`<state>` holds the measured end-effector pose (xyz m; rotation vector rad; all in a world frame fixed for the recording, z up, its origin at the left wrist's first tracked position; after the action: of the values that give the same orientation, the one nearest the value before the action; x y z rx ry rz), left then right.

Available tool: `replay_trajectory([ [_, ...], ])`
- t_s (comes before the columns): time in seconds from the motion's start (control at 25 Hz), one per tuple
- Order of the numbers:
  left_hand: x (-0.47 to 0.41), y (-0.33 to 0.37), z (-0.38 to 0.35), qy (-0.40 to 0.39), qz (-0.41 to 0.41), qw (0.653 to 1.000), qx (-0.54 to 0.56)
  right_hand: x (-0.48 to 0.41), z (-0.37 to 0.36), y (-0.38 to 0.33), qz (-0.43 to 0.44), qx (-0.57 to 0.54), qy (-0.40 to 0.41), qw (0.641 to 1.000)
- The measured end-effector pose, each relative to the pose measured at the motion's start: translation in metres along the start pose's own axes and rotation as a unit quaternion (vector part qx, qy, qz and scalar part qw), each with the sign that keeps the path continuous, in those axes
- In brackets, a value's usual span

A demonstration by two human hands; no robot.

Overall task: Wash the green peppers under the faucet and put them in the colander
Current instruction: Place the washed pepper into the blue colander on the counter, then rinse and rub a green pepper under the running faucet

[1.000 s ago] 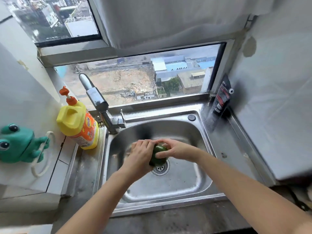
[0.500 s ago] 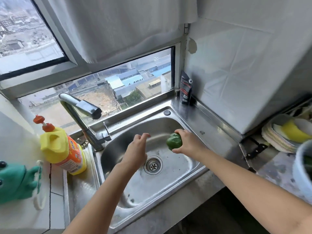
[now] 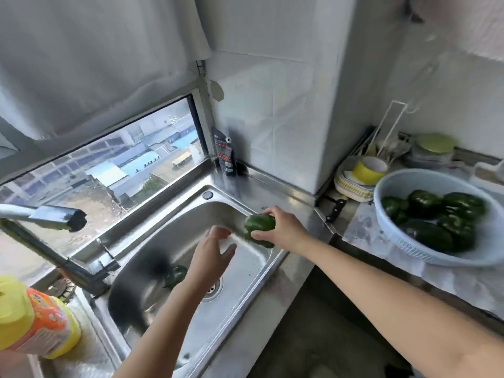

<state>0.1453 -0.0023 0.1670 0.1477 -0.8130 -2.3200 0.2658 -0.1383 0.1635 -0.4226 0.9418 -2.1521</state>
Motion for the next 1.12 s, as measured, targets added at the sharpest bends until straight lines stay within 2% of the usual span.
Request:
replay_trajectory([
  [0.08, -0.002, 0.045, -0.003, 0.007, -0.021, 0.998, 0.054, 0.010, 0.039, 0.013, -0.045, -0.049, 0.056, 0.996],
  [0.32, -0.008, 0.184, -0.077, -0.098, -0.094, 0.981, 0.138, 0.071, 0.165, 0.090, -0.128, -0.197, 0.224, 0.946],
  [0.44, -0.008, 0.246, -0.140, -0.195, -0.101, 0.969, 0.111, 0.111, 0.233, 0.150, -0.180, -0.225, 0.300, 0.909],
  [0.56, -0.014, 0.283, -0.207, -0.287, -0.105, 0.951, 0.054, 0.141, 0.283, 0.207, -0.244, -0.191, 0.343, 0.887],
  [0.68, -0.020, 0.295, -0.249, -0.331, -0.090, 0.939, -0.002, 0.145, 0.307, 0.240, -0.269, -0.062, 0.288, 0.917],
  [0.84, -0.032, 0.299, -0.274, -0.326, -0.094, 0.940, -0.032, 0.122, 0.290, 0.261, -0.176, 0.067, 0.132, 0.973],
  [0.92, -0.039, 0.298, -0.277, -0.316, -0.096, 0.943, -0.031, 0.121, 0.280, 0.271, -0.161, 0.108, 0.100, 0.976],
  [1.04, -0.047, 0.298, -0.282, -0.321, -0.088, 0.943, -0.015, 0.121, 0.284, 0.286, -0.195, 0.212, 0.044, 0.957],
  [1.12, -0.050, 0.298, -0.284, -0.324, -0.082, 0.942, -0.011, 0.116, 0.287, 0.287, -0.213, 0.225, -0.004, 0.951],
])
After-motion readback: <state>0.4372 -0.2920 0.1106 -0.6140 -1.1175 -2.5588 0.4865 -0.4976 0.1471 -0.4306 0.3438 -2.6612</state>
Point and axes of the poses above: each hand's wrist, its own x-axis away from the middle knuckle, its own z-axis out of the back of the hand, y = z × x, the point moved 7 cm from there along -x, towards the middle knuckle, and after that the axes turned 14 degrees about z, right-handed, at the moved point
